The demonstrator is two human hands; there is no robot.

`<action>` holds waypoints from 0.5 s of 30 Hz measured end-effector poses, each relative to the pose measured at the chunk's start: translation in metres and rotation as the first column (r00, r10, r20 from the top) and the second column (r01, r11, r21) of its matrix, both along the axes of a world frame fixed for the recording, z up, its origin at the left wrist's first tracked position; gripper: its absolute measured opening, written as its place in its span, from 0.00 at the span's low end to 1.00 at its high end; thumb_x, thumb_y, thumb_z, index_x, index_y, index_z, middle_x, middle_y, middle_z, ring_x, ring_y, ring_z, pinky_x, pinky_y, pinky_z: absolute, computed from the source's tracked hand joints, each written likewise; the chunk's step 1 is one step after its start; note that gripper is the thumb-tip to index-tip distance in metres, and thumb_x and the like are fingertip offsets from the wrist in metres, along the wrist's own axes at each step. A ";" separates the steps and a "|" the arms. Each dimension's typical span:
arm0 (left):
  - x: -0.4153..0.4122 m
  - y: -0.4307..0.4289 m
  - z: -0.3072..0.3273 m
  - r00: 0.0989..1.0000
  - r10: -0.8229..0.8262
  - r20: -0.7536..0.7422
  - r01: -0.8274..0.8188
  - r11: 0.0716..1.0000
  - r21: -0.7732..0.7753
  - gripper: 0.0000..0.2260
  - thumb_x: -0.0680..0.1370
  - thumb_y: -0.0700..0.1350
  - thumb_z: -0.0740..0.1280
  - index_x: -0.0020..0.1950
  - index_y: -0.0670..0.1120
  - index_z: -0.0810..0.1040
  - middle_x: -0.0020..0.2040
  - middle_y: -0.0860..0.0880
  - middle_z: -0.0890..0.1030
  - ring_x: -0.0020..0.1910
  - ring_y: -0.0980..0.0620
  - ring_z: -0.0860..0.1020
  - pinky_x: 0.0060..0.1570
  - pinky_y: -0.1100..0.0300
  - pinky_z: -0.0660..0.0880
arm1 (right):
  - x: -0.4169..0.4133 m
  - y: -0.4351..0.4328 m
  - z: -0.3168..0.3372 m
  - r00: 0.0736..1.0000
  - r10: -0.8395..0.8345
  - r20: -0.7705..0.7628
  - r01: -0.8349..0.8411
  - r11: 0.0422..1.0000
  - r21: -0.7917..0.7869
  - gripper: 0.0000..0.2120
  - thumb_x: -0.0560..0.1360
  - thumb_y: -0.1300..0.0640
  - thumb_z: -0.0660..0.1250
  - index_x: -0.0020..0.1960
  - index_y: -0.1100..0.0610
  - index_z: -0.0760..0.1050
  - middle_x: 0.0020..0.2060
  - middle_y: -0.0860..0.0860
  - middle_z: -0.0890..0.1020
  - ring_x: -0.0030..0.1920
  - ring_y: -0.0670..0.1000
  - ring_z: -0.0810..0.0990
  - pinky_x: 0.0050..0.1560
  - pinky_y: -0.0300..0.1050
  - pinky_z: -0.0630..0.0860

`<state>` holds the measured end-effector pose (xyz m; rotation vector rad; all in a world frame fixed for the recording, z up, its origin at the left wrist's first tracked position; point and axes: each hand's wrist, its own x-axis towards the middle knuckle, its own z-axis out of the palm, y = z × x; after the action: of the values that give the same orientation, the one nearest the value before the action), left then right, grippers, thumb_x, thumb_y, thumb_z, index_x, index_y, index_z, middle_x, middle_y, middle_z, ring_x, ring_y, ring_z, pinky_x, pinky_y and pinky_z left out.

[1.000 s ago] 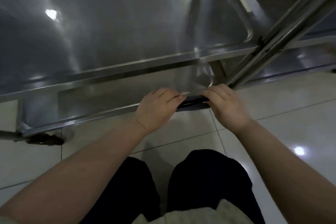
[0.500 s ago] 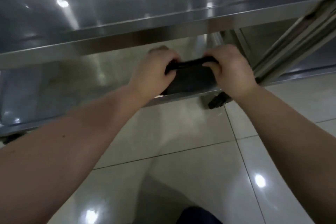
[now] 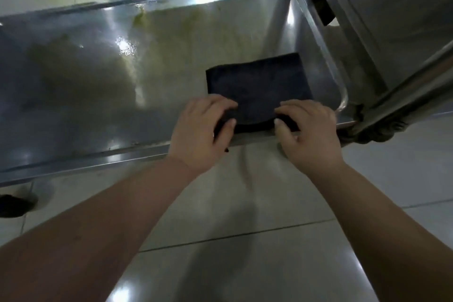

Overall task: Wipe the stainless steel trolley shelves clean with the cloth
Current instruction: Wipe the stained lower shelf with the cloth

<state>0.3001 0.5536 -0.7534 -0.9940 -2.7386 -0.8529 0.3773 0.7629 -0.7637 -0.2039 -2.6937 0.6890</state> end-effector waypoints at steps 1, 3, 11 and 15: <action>-0.009 -0.002 0.005 0.996 0.084 0.008 -0.084 0.995 0.047 0.15 0.80 0.48 0.60 0.63 0.45 0.77 0.59 0.45 0.78 0.58 0.45 0.74 0.60 0.55 0.68 | -0.005 0.000 0.004 1.000 -0.009 -0.021 0.008 0.999 -0.043 0.16 0.76 0.48 0.60 0.54 0.56 0.81 0.53 0.50 0.82 0.55 0.54 0.78 0.58 0.54 0.70; -0.035 -0.005 0.007 0.967 0.248 0.056 -0.250 0.968 0.024 0.17 0.80 0.45 0.59 0.67 0.44 0.74 0.64 0.43 0.76 0.64 0.43 0.72 0.64 0.57 0.64 | -0.021 -0.001 0.011 0.999 0.001 -0.042 -0.002 0.999 -0.038 0.15 0.77 0.51 0.62 0.57 0.57 0.81 0.54 0.52 0.82 0.55 0.56 0.79 0.58 0.54 0.72; -0.080 -0.012 -0.021 0.922 0.386 0.017 -0.319 0.786 -0.529 0.25 0.83 0.56 0.46 0.80 0.58 0.45 0.81 0.51 0.46 0.79 0.43 0.42 0.72 0.35 0.37 | -0.075 -0.021 0.005 0.824 -0.013 0.566 -0.186 0.938 0.292 0.33 0.74 0.27 0.40 0.75 0.32 0.33 0.77 0.44 0.33 0.75 0.64 0.30 0.70 0.70 0.30; -0.079 -0.013 -0.021 0.923 0.385 0.004 -0.320 0.772 -0.550 0.25 0.83 0.57 0.44 0.80 0.58 0.45 0.81 0.51 0.46 0.79 0.43 0.44 0.73 0.34 0.41 | -0.082 -0.022 0.004 0.806 -0.049 0.589 -0.186 0.925 0.331 0.33 0.72 0.25 0.37 0.73 0.30 0.30 0.77 0.45 0.32 0.75 0.66 0.30 0.69 0.72 0.31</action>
<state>0.2210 0.5409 -0.7748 -0.4410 -3.1947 -0.0634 0.2948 0.7406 -0.7602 -0.2516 -3.3819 0.1028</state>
